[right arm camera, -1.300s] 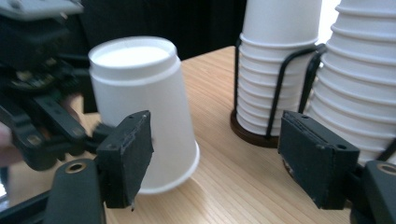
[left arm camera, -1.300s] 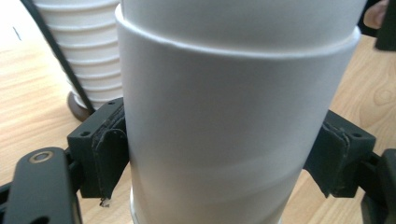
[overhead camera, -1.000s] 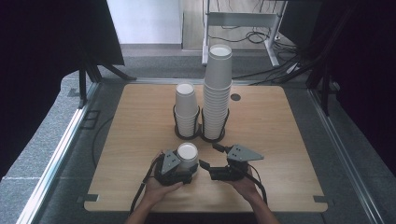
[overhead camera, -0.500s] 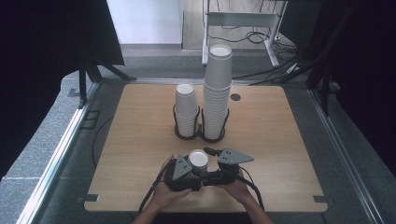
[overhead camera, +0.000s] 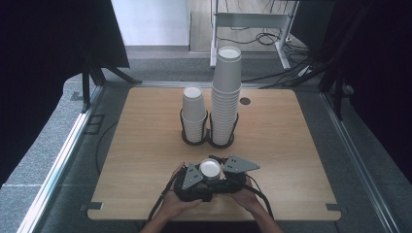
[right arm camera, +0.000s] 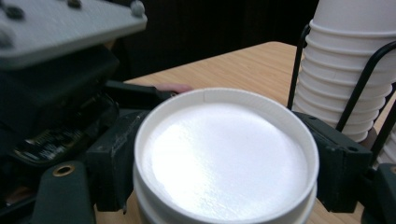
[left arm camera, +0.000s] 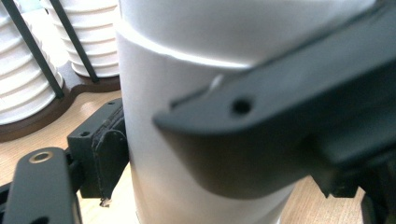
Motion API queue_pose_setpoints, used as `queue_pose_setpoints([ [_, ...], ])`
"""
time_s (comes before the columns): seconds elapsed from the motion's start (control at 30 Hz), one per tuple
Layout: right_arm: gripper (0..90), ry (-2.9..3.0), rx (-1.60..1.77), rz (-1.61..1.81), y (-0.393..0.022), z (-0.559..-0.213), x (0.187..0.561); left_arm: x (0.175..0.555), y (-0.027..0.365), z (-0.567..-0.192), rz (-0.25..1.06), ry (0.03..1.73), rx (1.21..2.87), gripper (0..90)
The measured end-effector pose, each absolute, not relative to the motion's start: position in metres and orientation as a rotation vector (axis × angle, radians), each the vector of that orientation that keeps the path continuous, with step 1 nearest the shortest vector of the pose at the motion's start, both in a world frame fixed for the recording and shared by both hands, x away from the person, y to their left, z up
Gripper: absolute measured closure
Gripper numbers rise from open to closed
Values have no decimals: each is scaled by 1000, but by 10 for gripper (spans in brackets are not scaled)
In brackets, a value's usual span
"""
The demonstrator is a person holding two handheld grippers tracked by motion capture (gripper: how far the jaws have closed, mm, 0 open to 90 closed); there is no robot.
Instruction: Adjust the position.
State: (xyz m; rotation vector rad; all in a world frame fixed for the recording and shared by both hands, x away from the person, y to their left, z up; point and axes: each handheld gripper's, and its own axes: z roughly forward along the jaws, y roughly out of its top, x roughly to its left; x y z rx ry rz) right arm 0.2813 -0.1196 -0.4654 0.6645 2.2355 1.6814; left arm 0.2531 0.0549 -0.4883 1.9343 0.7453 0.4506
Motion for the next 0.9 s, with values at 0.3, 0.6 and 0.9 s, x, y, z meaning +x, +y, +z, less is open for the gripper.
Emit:
queue_pose_setpoints([
  [0.3, 249, 2229, 664, 1697, -121, -465, 283, 254, 55, -488, 438, 762, 1913, 159],
  [0.6, 254, 2151, 731, 1845, -134, -457, 287, 257, 56, -488, 417, 772, 1929, 82],
  [0.9, 254, 2117, 762, 1940, -139, -455, 286, 256, 53, -488, 416, 734, 1969, 82],
])
